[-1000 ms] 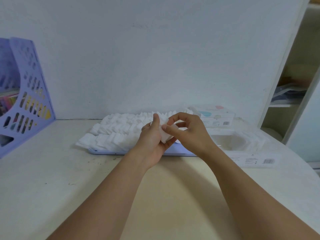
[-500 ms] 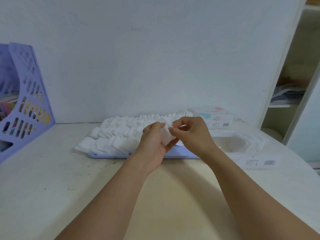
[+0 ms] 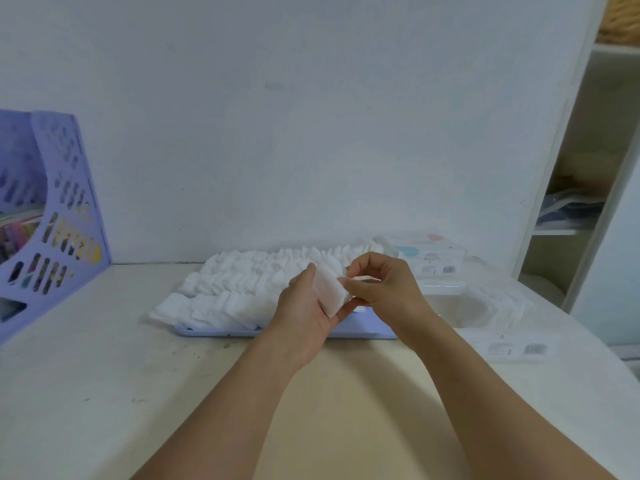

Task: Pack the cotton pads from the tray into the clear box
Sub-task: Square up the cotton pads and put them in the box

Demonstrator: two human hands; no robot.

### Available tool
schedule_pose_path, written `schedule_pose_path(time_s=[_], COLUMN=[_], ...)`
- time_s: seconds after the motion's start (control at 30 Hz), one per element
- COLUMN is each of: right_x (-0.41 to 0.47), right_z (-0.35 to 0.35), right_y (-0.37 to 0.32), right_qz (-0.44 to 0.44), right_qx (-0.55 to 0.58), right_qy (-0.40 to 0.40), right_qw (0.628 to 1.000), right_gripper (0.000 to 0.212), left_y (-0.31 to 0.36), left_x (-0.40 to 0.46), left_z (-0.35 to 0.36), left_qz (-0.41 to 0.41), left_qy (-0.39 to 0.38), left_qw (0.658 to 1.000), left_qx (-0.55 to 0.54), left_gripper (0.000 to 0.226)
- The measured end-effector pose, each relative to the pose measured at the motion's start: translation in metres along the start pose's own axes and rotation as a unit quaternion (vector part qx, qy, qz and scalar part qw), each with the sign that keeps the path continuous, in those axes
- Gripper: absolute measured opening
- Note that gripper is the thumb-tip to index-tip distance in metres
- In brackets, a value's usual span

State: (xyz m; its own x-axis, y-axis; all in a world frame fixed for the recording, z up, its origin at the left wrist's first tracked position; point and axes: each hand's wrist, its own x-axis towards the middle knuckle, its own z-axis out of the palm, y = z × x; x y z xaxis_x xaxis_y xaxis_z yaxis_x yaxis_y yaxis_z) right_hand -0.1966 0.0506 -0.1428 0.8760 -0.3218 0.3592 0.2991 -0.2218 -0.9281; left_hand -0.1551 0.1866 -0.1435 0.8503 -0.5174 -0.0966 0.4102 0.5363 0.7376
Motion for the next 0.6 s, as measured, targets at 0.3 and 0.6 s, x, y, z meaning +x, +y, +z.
schedule_pose_path(time_s=[0.3, 0.6], right_x=[-0.0006, -0.0036], right_z=[0.0012, 0.0053], right_y=[0.0000, 0.0027], right_qz=[0.000, 0.044], right_qx=[-0.098, 0.008], right_qy=[-0.060, -0.037], right_qw=[0.993, 0.998], right_gripper=[0.022, 0.017], left_y=[-0.0056, -0.0008], left_x=[0.0040, 0.0010], left_z=[0.0001, -0.0026], left_qz=[0.020, -0.046], left_qy=[0.020, -0.037], left_qw=[0.998, 0.996], left_qx=[0.052, -0.069], left_gripper=[0.035, 0.045])
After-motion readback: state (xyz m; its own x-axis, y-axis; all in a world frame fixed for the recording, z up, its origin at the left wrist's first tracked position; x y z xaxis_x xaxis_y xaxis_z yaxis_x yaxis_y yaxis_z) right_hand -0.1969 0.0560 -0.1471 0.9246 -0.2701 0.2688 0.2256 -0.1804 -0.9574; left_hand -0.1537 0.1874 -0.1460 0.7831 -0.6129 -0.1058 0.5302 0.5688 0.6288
